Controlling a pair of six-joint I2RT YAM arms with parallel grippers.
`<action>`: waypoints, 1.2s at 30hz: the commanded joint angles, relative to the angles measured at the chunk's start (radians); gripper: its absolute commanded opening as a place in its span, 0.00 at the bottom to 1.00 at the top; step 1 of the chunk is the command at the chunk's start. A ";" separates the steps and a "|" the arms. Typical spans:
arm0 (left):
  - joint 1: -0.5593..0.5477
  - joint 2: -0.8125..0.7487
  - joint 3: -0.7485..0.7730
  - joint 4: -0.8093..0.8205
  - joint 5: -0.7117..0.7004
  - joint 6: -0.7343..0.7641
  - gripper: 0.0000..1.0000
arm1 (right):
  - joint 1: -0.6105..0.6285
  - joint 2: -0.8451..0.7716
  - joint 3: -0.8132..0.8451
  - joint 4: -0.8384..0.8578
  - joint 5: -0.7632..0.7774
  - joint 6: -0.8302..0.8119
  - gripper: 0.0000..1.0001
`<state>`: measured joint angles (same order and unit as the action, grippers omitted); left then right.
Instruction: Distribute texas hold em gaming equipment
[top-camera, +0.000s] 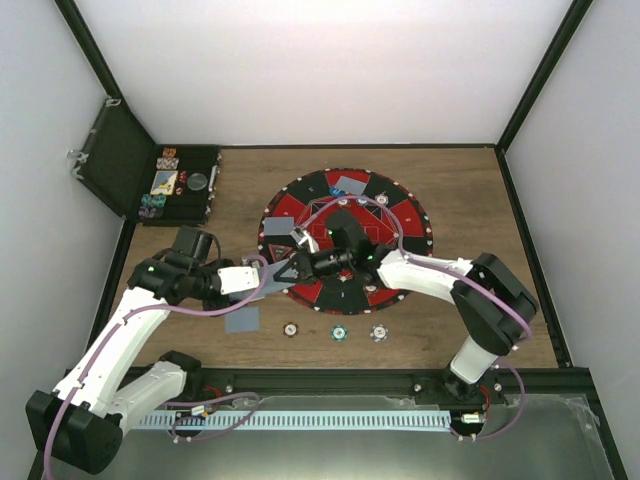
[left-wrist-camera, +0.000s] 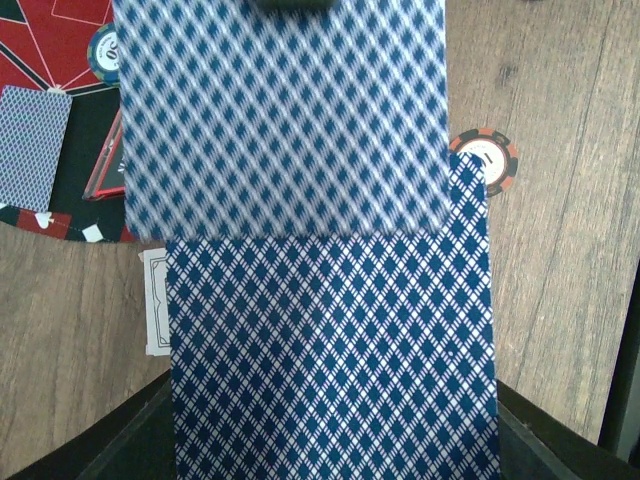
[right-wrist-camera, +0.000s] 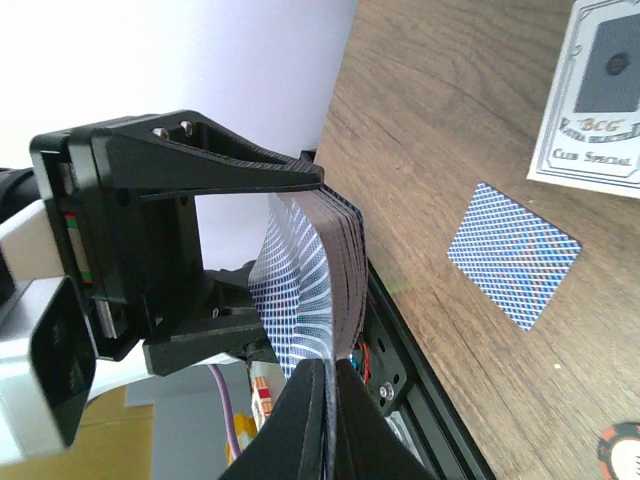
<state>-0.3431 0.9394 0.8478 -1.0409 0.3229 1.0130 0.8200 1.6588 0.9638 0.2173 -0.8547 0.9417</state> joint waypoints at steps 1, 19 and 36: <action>0.000 -0.012 -0.002 0.022 0.020 -0.004 0.05 | -0.058 -0.082 -0.039 -0.050 0.005 -0.017 0.01; 0.000 -0.017 0.004 0.010 0.012 -0.008 0.05 | -0.578 -0.313 -0.315 -0.373 0.020 -0.306 0.01; 0.000 -0.010 -0.010 0.019 0.027 -0.004 0.05 | -0.710 -0.321 -0.334 -0.525 0.250 -0.331 0.02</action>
<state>-0.3431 0.9348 0.8478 -1.0348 0.3214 1.0061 0.1207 1.3128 0.6201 -0.2615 -0.6750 0.6353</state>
